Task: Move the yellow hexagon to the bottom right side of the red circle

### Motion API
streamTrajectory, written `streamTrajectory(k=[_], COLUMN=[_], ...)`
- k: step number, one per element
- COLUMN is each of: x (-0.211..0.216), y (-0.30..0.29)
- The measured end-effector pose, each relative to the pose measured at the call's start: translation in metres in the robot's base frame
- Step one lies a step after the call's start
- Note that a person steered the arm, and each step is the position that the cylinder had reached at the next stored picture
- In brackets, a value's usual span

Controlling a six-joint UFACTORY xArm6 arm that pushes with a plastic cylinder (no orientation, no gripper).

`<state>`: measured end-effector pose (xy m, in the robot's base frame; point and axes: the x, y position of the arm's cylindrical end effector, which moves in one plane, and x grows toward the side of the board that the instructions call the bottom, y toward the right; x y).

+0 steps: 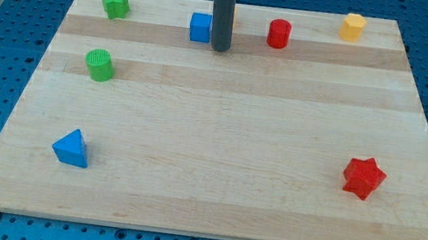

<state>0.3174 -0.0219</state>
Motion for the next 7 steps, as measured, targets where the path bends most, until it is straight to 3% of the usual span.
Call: streamTrajectory(k=[5,7], x=[-0.004,-0.058], y=[0.244,0.287])
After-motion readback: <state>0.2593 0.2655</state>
